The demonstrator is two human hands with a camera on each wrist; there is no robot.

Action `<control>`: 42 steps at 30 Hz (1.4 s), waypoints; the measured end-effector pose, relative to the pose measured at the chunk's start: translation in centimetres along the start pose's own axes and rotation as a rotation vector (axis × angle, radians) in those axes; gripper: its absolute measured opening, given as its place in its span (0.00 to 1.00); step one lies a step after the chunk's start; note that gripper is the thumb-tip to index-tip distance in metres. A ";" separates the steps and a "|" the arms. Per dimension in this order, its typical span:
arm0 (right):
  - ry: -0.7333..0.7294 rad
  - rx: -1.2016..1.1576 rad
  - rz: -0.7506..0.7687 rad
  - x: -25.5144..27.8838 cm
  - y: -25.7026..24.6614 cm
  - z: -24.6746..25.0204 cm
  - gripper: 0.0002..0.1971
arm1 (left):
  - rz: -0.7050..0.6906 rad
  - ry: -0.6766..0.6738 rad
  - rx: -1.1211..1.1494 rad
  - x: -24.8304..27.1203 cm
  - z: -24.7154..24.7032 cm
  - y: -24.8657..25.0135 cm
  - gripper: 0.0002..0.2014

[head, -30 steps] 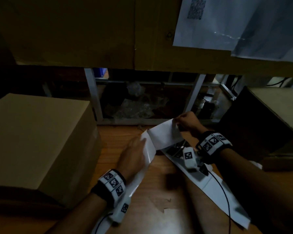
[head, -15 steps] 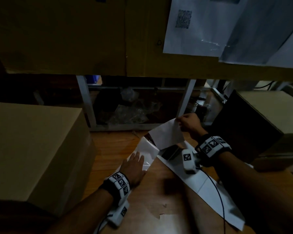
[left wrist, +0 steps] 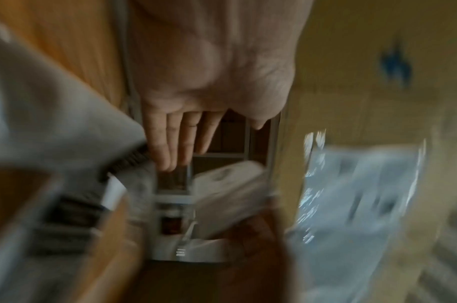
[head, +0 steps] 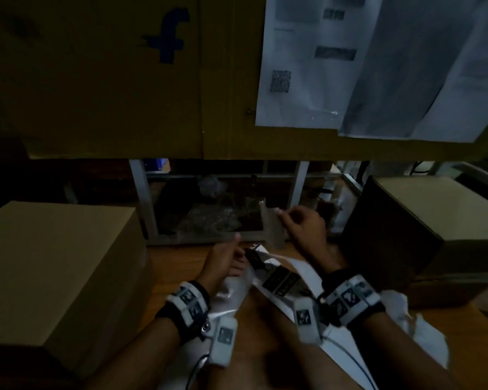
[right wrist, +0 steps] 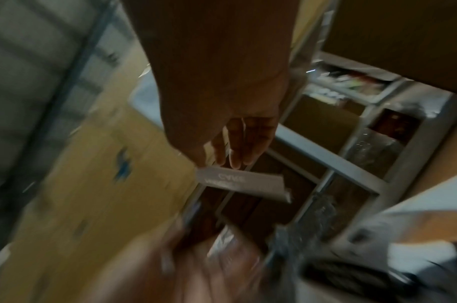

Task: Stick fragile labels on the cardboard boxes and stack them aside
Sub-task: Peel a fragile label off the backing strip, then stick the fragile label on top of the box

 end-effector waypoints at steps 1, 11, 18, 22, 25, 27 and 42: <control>-0.017 0.032 0.059 1.3 -0.5 -0.3 0.14 | 0.106 -0.048 0.198 0.4 -0.4 0.7 0.30; -0.311 0.097 0.406 13.0 -2.5 -3.5 0.17 | 0.080 0.100 0.153 5.1 2.0 2.6 0.07; -0.225 -0.198 0.212 16.0 -3.9 -2.3 0.18 | -0.066 0.110 0.073 11.5 7.1 5.2 0.08; -0.199 -0.450 -0.081 15.3 -6.3 -3.8 0.12 | -0.146 0.013 -0.055 15.2 10.8 7.4 0.10; -0.299 -0.675 -0.176 15.8 -10.0 -6.4 0.15 | -0.191 0.046 -0.108 17.4 14.2 9.1 0.09; -0.349 -0.767 -0.194 16.2 -13.0 -7.9 0.19 | -0.211 0.069 -0.096 18.5 16.7 9.8 0.08; -0.151 -0.807 -0.130 17.0 -27.0 -17.5 0.11 | -0.196 0.444 -0.418 20.7 43.3 7.5 0.26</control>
Point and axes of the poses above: each hand's wrist, its own x-axis away from the middle knuckle, its own z-axis out of the back of the hand, y = z × x, the point moved 7 cm from there along -x, towards the middle knuckle, and after that the axes turned 4 degrees about -x, right-handed, at the moved point
